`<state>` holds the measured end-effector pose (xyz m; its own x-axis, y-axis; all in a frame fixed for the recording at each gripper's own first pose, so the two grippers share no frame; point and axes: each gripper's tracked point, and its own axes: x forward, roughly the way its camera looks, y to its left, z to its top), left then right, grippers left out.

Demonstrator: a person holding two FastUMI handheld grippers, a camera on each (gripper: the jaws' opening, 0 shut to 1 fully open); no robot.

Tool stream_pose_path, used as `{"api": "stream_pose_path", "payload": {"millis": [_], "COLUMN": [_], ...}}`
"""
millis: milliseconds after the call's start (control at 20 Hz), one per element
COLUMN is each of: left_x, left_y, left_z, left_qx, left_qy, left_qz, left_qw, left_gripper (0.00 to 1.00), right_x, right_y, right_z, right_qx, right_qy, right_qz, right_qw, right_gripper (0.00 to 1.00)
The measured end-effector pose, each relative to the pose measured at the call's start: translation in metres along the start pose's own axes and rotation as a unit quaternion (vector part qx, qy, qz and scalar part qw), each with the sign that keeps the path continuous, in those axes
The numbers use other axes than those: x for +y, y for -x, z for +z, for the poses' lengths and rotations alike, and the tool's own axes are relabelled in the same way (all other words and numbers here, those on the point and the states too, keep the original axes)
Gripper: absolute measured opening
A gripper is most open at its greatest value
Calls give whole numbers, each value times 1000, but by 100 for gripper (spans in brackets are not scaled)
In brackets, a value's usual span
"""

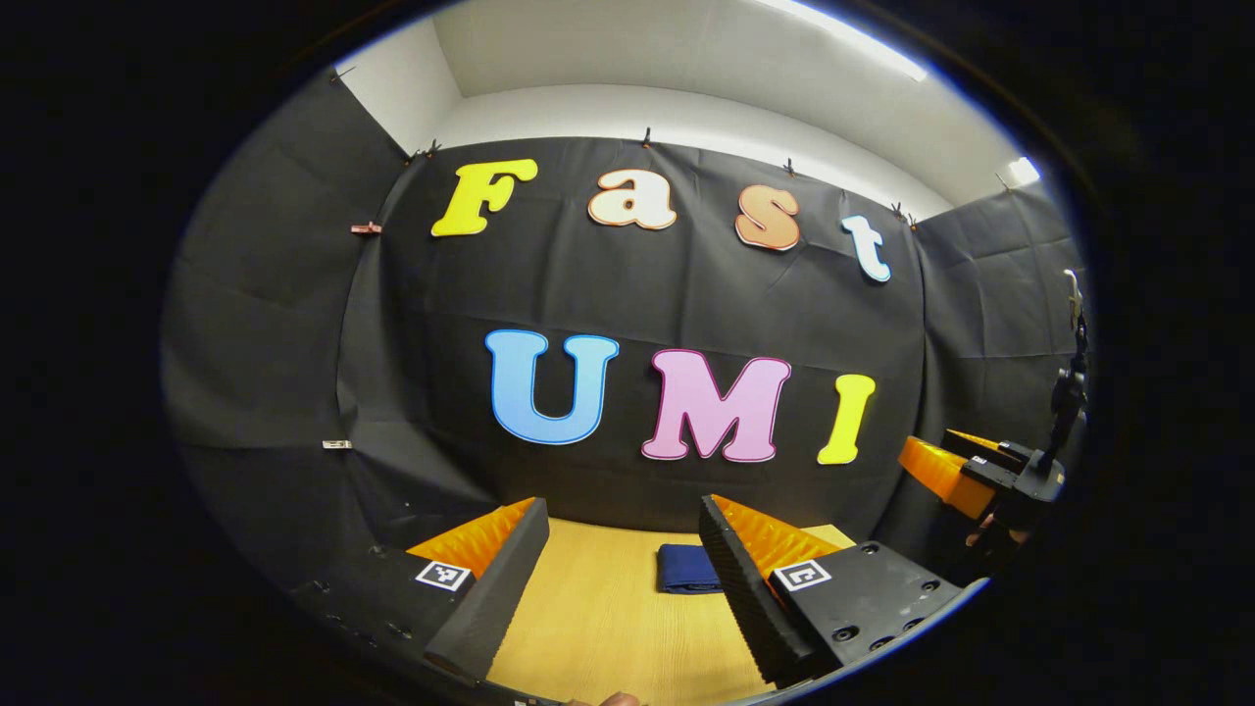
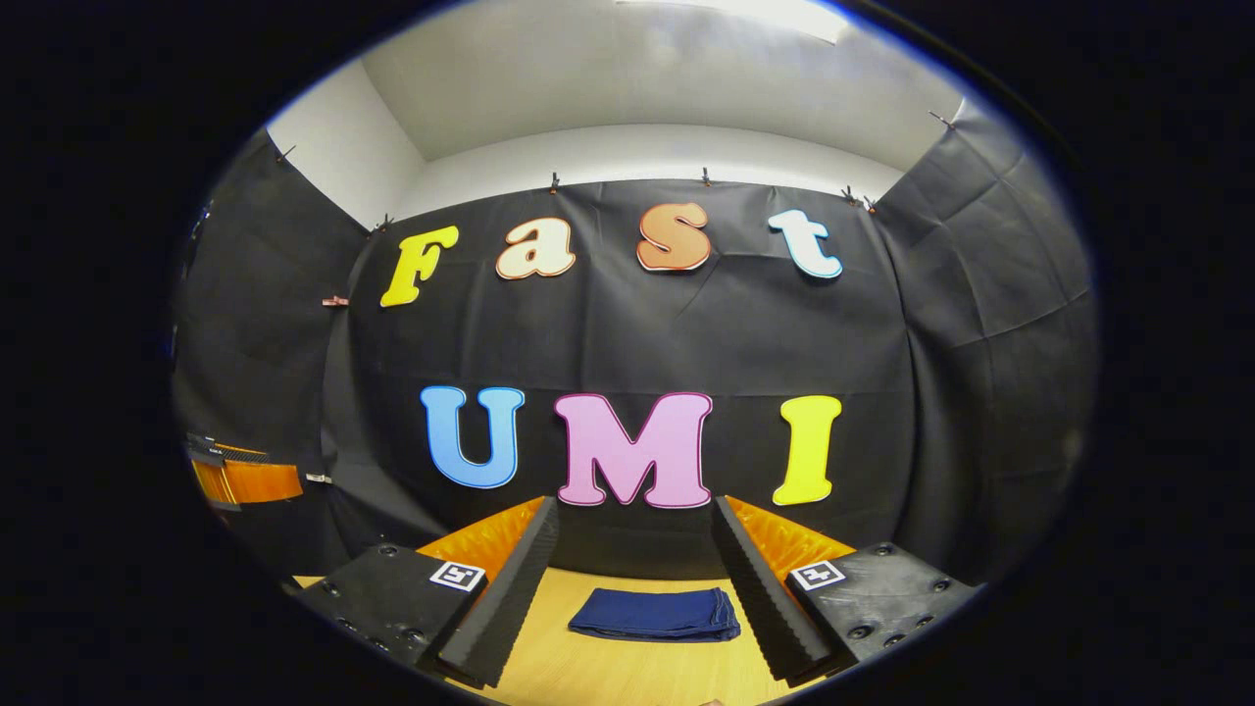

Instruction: Grasp the waist and the cuffs of the jeans and fold them to make the two legs overlap; first hold the waist and fold one-third of the jeans toward the cuffs, then hold the cuffs and fold the remaining one-third in the same direction to finish folding.

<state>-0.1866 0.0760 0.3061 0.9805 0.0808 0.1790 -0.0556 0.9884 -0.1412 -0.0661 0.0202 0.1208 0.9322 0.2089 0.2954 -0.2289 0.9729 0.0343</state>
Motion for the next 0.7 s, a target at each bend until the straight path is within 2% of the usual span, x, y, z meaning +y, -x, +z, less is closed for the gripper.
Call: {"api": "stream_pose_path", "payload": {"millis": [300, 450, 700], "left_x": [-9, -9, -2], "left_y": [-2, -3, -1], "left_z": [-2, -1, -3], "left_qx": [2, 1, 3], "left_qy": [-14, -3, -5], "left_qz": [-15, -24, -22], "left_qw": [1000, 1000, 1000], "left_gripper": [96, 96, 96], "right_x": [-4, -4, 2], "right_y": [3, 4, 6], "right_z": [-4, -3, -8], "right_qx": [9, 8, 12], "right_qy": [-1, 2, 5], "right_qz": [-13, -16, -12], "right_qw": [1000, 1000, 1000], "right_gripper": [96, 96, 96]}}
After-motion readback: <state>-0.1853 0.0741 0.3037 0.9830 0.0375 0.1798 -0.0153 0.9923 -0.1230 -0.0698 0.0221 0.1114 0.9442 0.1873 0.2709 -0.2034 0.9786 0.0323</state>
